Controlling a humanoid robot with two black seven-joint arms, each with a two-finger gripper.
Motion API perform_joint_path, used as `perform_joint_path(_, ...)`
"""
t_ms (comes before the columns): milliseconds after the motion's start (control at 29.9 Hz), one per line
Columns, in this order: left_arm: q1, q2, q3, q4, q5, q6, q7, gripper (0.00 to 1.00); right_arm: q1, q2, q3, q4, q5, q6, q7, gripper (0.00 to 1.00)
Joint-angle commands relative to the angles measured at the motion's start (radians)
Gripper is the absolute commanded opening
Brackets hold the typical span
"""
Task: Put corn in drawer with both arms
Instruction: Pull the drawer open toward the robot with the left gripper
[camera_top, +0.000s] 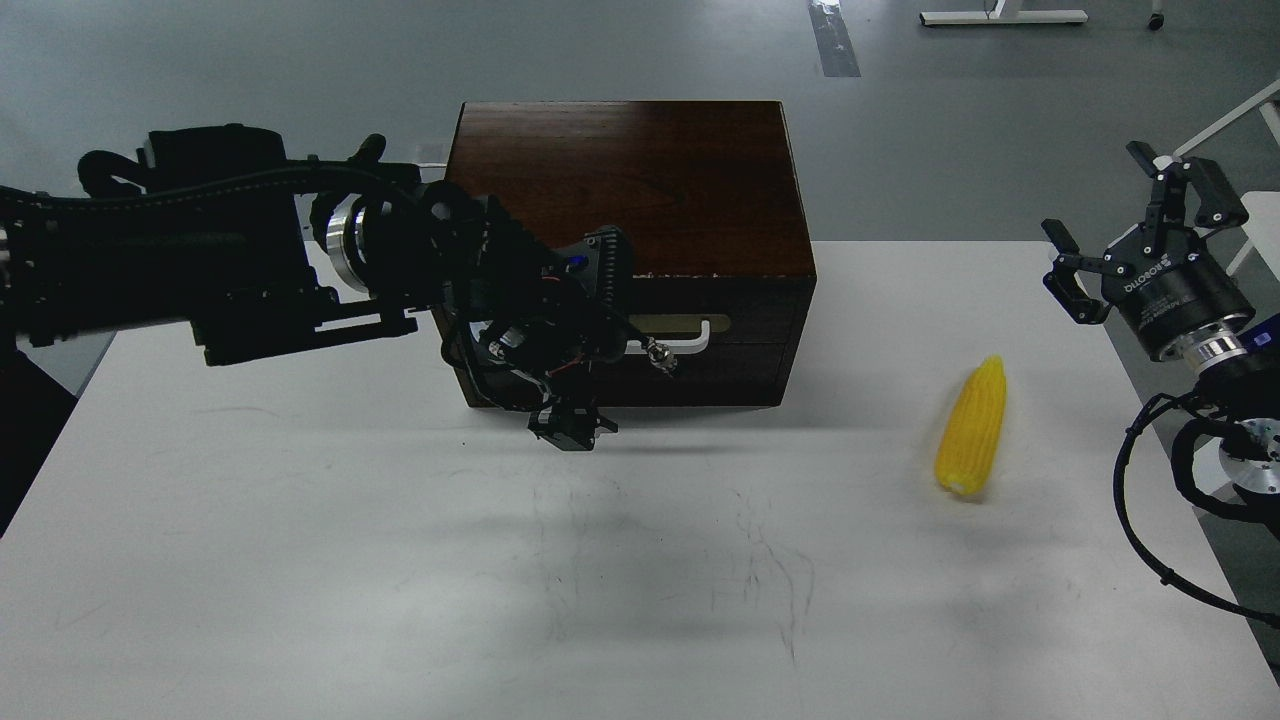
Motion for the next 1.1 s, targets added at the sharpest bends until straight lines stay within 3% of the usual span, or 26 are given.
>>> perform_joint_path(0, 0.001, -0.005, 0.001, 0.003, 0.0, 0.0, 0.0, 0.98, -0.001, -0.001, 0.001, 0.0, 0.0, 0.0, 0.0, 1.0)
perform_joint_path(1071, 0.002, -0.025, 0.025, -0.043, 0.0, -0.009, 0.0, 0.98, -0.004, -0.015, 0.004, 0.001, 0.002, 0.0, 0.0, 1.0)
